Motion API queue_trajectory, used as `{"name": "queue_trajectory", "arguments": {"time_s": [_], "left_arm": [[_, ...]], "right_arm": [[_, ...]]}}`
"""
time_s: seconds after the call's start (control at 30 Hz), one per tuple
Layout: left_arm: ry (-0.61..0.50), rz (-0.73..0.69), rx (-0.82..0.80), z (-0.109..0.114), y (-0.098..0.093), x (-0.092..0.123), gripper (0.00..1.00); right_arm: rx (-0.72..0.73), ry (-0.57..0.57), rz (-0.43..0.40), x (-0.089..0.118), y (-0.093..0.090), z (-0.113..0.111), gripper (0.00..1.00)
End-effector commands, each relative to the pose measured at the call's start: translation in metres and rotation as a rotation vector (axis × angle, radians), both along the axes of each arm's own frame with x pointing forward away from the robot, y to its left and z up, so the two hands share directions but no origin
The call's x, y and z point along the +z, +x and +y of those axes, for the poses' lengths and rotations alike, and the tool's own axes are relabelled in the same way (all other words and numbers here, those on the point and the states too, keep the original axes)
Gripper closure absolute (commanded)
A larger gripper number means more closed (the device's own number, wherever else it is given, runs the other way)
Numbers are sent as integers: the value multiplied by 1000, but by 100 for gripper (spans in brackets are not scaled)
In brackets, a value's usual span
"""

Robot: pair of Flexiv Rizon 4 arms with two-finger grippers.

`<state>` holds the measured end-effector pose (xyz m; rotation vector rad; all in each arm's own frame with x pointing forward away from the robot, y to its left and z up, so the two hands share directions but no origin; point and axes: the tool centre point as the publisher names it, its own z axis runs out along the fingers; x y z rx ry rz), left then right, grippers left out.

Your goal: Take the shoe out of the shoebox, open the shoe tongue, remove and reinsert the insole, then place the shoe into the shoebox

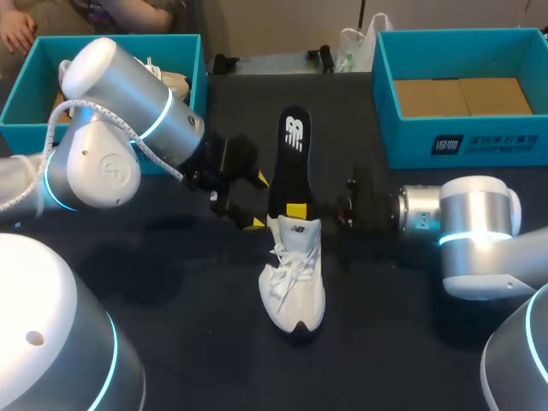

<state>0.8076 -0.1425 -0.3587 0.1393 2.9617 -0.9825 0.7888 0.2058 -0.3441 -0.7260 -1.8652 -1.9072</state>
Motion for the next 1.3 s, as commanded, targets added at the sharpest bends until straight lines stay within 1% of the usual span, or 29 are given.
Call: {"name": "queue_trajectory", "arguments": {"time_s": [0.03,0.13,0.33,0.43,0.57,0.77,0.9,1.03,1.07,1.1,1.13,1.17,1.3], "left_arm": [[3,1,-1,-2,1,-1,0],[2,3,-1,-3,1,0,0],[1,10,-1,-3,0,-1,0],[3,12,-2,-4,0,-1,0],[3,13,-4,-4,0,-2,0],[2,10,-5,-5,0,-2,0],[2,8,-2,-5,0,-1,0],[-2,11,-3,-5,0,-2,0],[-2,10,-4,-5,0,-2,0],[-2,10,-4,-5,0,-2,0],[-2,10,-5,-5,0,-2,0],[-5,17,-5,-5,0,-1,0],[2,18,-15,-5,0,-1,0]], "right_arm": [[-9,-7,-13,3,-1,-2,79],[-7,-5,-25,6,0,-1,81],[-3,-8,-48,10,3,0,79],[-4,-12,-58,12,4,0,76],[-1,-19,-71,17,7,-1,70],[12,-47,-95,28,16,-2,70],[23,-65,-96,33,22,-2,70],[37,-80,-94,36,25,-3,72],[38,-81,-93,36,25,-3,74],[39,-81,-92,36,26,-3,80],[40,-81,-88,35,26,-4,91],[40,-82,-84,35,26,-4,100],[47,-86,-75,34,22,-6,100]]}}
